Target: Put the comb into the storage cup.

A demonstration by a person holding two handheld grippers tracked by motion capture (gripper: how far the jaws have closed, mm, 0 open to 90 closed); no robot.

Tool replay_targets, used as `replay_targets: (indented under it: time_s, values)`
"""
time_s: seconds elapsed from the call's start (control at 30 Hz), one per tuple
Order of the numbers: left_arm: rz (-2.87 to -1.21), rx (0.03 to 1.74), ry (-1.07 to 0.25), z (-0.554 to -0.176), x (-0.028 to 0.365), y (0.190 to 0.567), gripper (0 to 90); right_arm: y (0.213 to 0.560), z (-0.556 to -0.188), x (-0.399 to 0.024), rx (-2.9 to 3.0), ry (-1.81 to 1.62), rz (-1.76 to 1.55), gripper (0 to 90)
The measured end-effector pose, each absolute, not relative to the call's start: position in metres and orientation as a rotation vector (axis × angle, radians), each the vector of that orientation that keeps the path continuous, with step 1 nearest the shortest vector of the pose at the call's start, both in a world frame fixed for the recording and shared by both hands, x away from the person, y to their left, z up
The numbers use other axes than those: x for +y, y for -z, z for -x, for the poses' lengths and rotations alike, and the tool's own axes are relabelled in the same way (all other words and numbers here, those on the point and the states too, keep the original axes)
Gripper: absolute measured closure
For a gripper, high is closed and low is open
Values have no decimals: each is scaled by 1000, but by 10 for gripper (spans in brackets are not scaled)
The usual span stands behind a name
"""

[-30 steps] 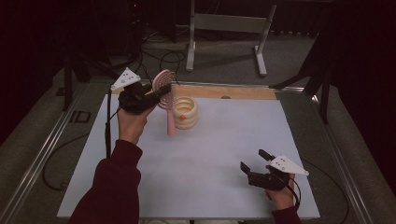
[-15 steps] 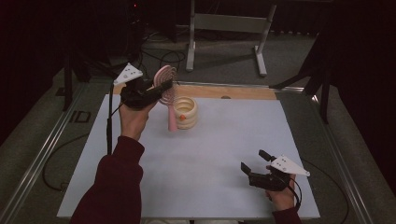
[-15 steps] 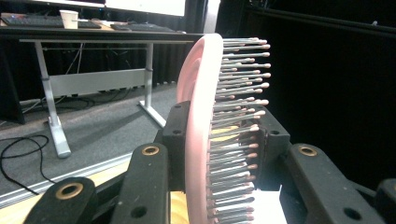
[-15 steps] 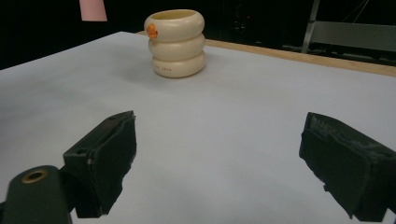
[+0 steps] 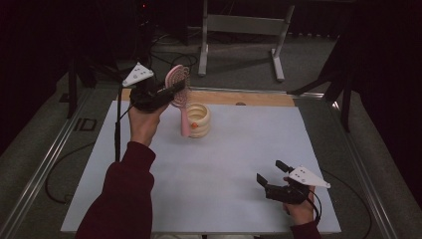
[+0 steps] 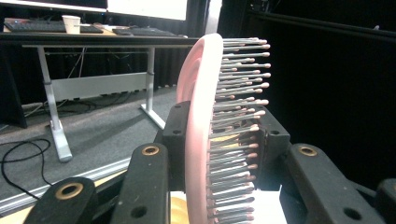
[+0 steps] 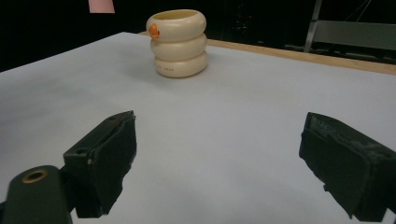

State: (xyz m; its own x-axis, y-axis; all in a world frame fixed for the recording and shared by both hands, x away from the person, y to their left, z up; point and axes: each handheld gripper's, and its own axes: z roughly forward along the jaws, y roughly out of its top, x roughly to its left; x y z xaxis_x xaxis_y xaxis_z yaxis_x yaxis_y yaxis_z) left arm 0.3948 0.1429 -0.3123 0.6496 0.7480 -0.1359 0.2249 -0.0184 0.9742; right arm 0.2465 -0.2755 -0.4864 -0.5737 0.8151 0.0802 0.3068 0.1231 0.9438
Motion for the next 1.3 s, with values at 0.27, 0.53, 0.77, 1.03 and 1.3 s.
replay_targets:
  time_s: [0.27,0.53,0.77,1.03,1.3]
  values:
    - [-1569,833,-507,-400,141,310,655,487,-247,-275,1949,-1457,-1083,111]
    - [-1557,838,-514,-405,140,309,655,487,-247,-277,1941,-1465,-1087,112]
    - [-1569,835,-530,-410,135,306,655,487,-247,-279,1932,-1468,-1095,112]
    - [-1558,843,-535,-415,131,304,655,487,-248,-279,1932,-1481,-1095,112]
    - [-1552,864,-538,-420,129,308,655,487,-248,-279,1927,-1483,-1100,112]
